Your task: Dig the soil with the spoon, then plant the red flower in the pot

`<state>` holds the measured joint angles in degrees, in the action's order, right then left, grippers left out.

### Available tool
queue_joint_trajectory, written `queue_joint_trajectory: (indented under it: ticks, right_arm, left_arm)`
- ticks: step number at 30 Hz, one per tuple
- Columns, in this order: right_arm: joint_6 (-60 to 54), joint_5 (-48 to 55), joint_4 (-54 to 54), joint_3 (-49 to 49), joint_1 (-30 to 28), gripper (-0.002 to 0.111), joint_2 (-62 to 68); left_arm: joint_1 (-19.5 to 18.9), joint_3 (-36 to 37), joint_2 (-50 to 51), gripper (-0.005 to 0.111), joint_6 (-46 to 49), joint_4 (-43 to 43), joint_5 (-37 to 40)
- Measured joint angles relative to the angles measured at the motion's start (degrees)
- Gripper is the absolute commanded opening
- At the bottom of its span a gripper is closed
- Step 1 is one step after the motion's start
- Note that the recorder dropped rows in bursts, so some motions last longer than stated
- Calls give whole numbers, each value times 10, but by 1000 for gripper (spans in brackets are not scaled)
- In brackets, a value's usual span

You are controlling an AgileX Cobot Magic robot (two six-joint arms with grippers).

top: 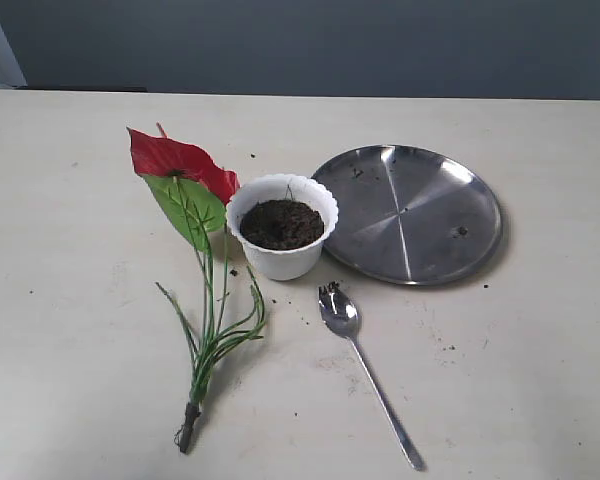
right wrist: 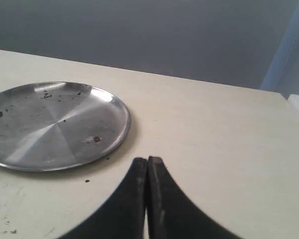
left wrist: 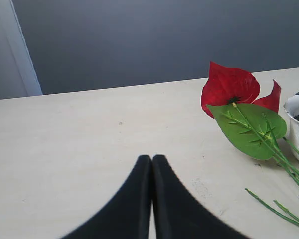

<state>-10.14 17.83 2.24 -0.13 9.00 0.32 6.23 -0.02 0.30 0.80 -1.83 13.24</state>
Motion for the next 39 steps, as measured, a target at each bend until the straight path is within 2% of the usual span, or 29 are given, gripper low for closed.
queue_joint_trajectory:
  ticks: [3, 6, 13, 17, 23, 31, 34, 37, 39]
  right_arm:
    - [-1, -10, -33, 0, 0, -1, 0]
    - [-1, -61, -12, 0, 0, -1, 0]
    - [0, -239, 190, 0, 0, -1, 0]
    - [0, -293, 241, 0, 0, -1, 0]
    - [94, -323, 253, 0, -1, -1, 0]
    - [108, -406, 253, 0, -1, -1, 0]
    - [152, -426, 253, 0, -1, -1, 0]
    - [217, -402, 233, -1, -1, -1, -1]
    - [259, -331, 173, -20, -1, -1, -1]
  left_arm:
    - [0, 0, 0, 0, 0, 0, 0]
    - [0, 0, 0, 0, 0, 0, 0]
    - [0, 0, 0, 0, 0, 0, 0]
    - [0, 0, 0, 0, 0, 0, 0]
    - [0, 0, 0, 0, 0, 0, 0]
    - [0, 0, 0, 0, 0, 0, 0]
    - [0, 0, 0, 0, 0, 0, 0]
    - [0, 0, 0, 0, 0, 0, 0]
    - [0, 0, 0, 0, 0, 0, 0]
